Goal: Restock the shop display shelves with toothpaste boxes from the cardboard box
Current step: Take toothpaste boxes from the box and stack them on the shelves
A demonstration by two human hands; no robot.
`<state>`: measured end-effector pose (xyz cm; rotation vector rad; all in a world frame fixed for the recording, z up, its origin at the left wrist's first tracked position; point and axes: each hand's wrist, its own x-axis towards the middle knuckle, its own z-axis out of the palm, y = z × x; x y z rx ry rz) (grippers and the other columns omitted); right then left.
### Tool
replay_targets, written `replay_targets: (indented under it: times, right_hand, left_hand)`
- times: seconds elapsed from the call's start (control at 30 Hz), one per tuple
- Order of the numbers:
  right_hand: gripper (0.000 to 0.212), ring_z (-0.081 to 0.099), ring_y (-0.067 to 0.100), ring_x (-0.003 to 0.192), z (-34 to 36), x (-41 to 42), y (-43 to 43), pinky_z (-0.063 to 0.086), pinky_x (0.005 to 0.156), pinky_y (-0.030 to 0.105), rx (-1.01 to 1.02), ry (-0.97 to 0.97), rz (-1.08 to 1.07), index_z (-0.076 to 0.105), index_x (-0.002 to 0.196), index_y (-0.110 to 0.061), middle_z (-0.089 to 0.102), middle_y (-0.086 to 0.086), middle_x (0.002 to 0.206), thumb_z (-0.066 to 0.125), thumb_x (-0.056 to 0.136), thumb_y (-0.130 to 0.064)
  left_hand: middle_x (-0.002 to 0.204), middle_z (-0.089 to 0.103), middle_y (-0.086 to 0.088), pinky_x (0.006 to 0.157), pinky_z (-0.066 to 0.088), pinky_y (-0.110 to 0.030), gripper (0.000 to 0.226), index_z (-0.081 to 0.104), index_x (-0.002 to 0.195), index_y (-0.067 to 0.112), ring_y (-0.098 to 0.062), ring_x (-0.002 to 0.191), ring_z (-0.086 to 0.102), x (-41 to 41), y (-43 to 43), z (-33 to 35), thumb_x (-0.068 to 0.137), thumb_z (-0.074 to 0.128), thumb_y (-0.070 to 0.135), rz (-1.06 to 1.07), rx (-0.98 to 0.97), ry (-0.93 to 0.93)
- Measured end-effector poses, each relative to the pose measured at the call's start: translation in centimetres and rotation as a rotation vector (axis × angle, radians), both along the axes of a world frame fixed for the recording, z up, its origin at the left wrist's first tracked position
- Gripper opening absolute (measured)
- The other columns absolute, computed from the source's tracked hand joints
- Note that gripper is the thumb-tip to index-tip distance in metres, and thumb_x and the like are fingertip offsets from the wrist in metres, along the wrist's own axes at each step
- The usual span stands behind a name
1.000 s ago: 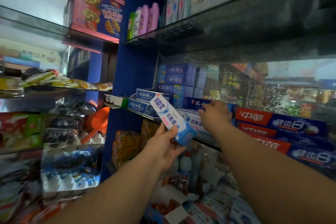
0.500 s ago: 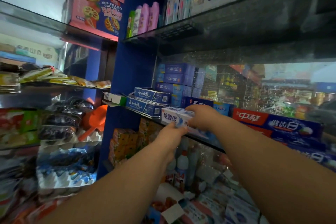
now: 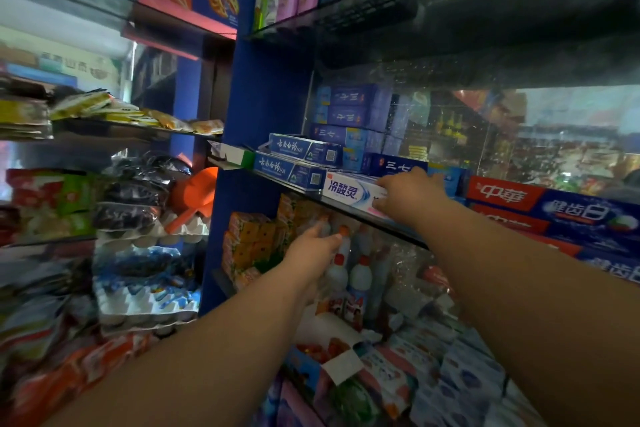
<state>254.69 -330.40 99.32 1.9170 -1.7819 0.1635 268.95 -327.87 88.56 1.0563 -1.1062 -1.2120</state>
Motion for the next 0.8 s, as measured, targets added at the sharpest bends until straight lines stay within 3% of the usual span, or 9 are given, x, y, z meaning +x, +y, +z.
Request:
replay_targets:
  times: [0.07, 0.1, 0.23, 0.4, 0.53, 0.6, 0.67, 0.73, 0.8]
  right_hand:
    - [0.041, 0.041, 0.03, 0.125, -0.4, 0.7, -0.2, 0.026, 0.105, 0.052, -0.068, 0.027, 0.023, 0.052, 0.129, -0.029, 0.056, 0.006, 0.131, 0.046, 0.092, -0.046]
    - [0.038, 0.042, 0.029, 0.123, -0.5, 1.3, -0.3, 0.024, 0.105, 0.053, -0.117, 0.039, 0.045, 0.055, 0.125, -0.028, 0.058, 0.005, 0.126, 0.046, 0.092, -0.044]
    - [0.027, 0.046, 0.025, 0.116, -1.1, 3.9, -0.5, 0.019, 0.106, 0.056, -0.253, 0.11, 0.13, 0.063, 0.111, -0.027, 0.063, 0.001, 0.112, 0.047, 0.092, -0.035]
    - [0.029, 0.046, 0.025, 0.118, -2.4, 7.9, 0.1, 0.021, 0.105, 0.053, -0.229, 0.046, 0.237, 0.061, 0.115, -0.026, 0.061, 0.002, 0.116, 0.045, 0.093, -0.035]
    - [0.028, 0.047, 0.026, 0.116, -5.8, 11.1, 0.9, 0.03, 0.099, 0.048, -0.179, 0.008, 0.331, 0.059, 0.117, -0.025, 0.06, 0.004, 0.118, 0.042, 0.096, -0.035]
    - [0.027, 0.047, 0.027, 0.117, -8.4, 12.7, 0.7, 0.03, 0.098, 0.047, -0.122, -0.004, 0.369, 0.058, 0.116, -0.024, 0.06, 0.004, 0.117, 0.042, 0.096, -0.031]
    - [0.027, 0.047, 0.026, 0.117, -11.7, 14.4, 0.3, 0.03, 0.097, 0.046, -0.058, -0.014, 0.388, 0.06, 0.115, -0.025, 0.061, 0.004, 0.117, 0.045, 0.093, -0.029]
    - [0.028, 0.048, 0.025, 0.117, -15.1, 15.9, 0.0, 0.03, 0.095, 0.045, 0.014, -0.028, 0.41, 0.061, 0.115, -0.026, 0.062, 0.002, 0.117, 0.049, 0.091, -0.031]
    - [0.026, 0.05, 0.025, 0.116, -19.1, 17.4, -0.1, 0.031, 0.094, 0.043, 0.075, -0.056, 0.446, 0.061, 0.113, -0.026, 0.063, 0.002, 0.116, 0.049, 0.091, -0.031]
  left_hand:
    - [0.107, 0.063, -0.007, 0.071, 0.058, -0.028, 0.03, 0.054, 0.126, 0.014, -0.02, 0.086, 0.061, 0.8, 0.5, -0.2, 0.096, 0.052, 0.015, -0.011, 0.02, 0.054]
    - [0.108, 0.062, -0.006, 0.071, 0.057, -0.03, 0.028, 0.054, 0.124, 0.016, -0.02, 0.085, 0.061, 1.2, 0.6, -0.3, 0.096, 0.051, 0.014, 0.004, 0.031, 0.067]
    - [0.14, 0.048, -0.01, 0.104, 0.043, -0.04, 0.054, 0.033, 0.146, 0.015, -0.03, 0.124, 0.049, 2.6, 0.5, -0.6, 0.097, 0.052, 0.019, 0.068, 0.031, 0.019]
    - [0.153, 0.033, -0.008, 0.108, 0.032, -0.034, 0.062, 0.025, 0.151, 0.015, -0.026, 0.137, 0.036, 4.2, 0.2, -1.1, 0.096, 0.053, 0.026, 0.097, 0.004, -0.023]
    - [0.149, 0.04, -0.007, 0.109, 0.038, -0.039, 0.067, 0.03, 0.149, 0.021, -0.028, 0.133, 0.043, 6.0, 0.5, -2.9, 0.089, 0.06, 0.031, 0.113, 0.035, 0.005]
    - [0.13, 0.057, -0.01, 0.097, 0.047, -0.035, 0.055, 0.044, 0.139, 0.014, -0.026, 0.114, 0.056, 7.4, 0.8, -4.7, 0.088, 0.061, 0.026, 0.131, 0.065, 0.046]
    - [0.098, 0.061, -0.009, 0.065, 0.052, -0.018, 0.021, 0.057, 0.114, 0.015, -0.015, 0.078, 0.06, 8.9, 1.3, -6.8, 0.094, 0.056, 0.013, 0.188, 0.093, 0.087]
    - [0.089, 0.06, -0.006, 0.038, 0.039, -0.006, 0.022, 0.058, 0.117, 0.012, -0.003, 0.057, 0.055, 10.3, 1.5, -9.1, 0.096, 0.052, 0.011, 0.24, 0.119, 0.05]
    - [0.092, 0.062, -0.007, 0.037, 0.039, -0.007, 0.032, 0.056, 0.127, 0.01, -0.006, 0.061, 0.054, 11.9, 1.7, -12.2, 0.096, 0.052, 0.013, 0.28, 0.13, 0.003]
